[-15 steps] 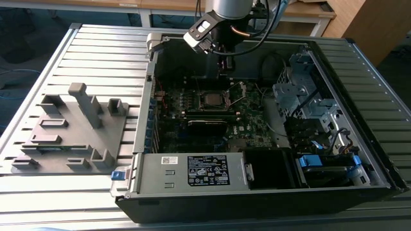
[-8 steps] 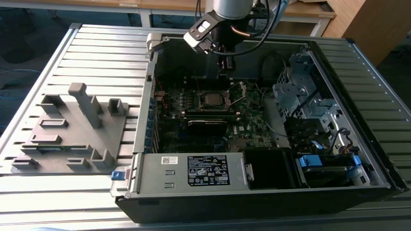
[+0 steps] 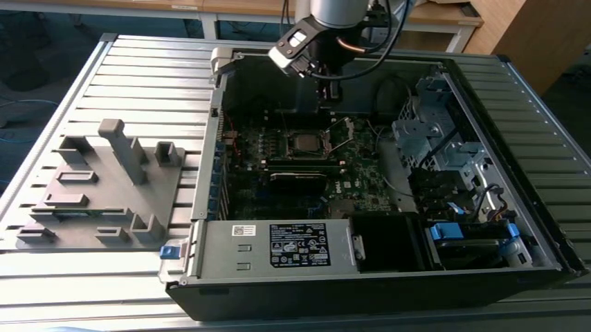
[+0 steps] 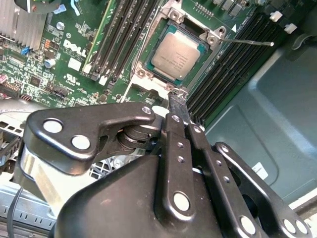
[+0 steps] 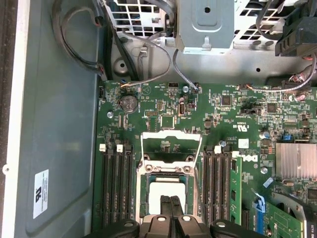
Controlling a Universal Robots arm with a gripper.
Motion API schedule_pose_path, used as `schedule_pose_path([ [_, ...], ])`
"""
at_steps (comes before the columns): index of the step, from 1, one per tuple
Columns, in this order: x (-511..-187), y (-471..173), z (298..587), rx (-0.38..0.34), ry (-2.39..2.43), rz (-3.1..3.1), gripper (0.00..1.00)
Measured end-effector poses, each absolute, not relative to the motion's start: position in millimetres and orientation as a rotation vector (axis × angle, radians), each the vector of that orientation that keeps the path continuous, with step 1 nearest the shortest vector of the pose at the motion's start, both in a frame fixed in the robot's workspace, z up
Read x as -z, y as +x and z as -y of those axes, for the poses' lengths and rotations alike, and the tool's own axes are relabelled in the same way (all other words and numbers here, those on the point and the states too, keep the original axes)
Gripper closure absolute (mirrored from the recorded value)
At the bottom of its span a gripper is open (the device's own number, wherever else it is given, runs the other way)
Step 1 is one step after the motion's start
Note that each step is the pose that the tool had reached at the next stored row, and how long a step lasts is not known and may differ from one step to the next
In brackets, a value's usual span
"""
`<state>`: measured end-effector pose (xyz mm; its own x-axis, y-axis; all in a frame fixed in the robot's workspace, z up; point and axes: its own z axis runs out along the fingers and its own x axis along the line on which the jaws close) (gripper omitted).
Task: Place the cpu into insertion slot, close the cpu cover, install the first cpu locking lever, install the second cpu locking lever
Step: 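Close the cpu cover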
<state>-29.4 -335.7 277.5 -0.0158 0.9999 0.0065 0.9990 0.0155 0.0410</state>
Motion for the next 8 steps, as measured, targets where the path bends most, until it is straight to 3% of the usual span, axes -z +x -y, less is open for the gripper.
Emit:
schedule_pose_path([
  [8,-277.5,-23.9,335.7,-0.053,2.187,-2.221,0.89],
])
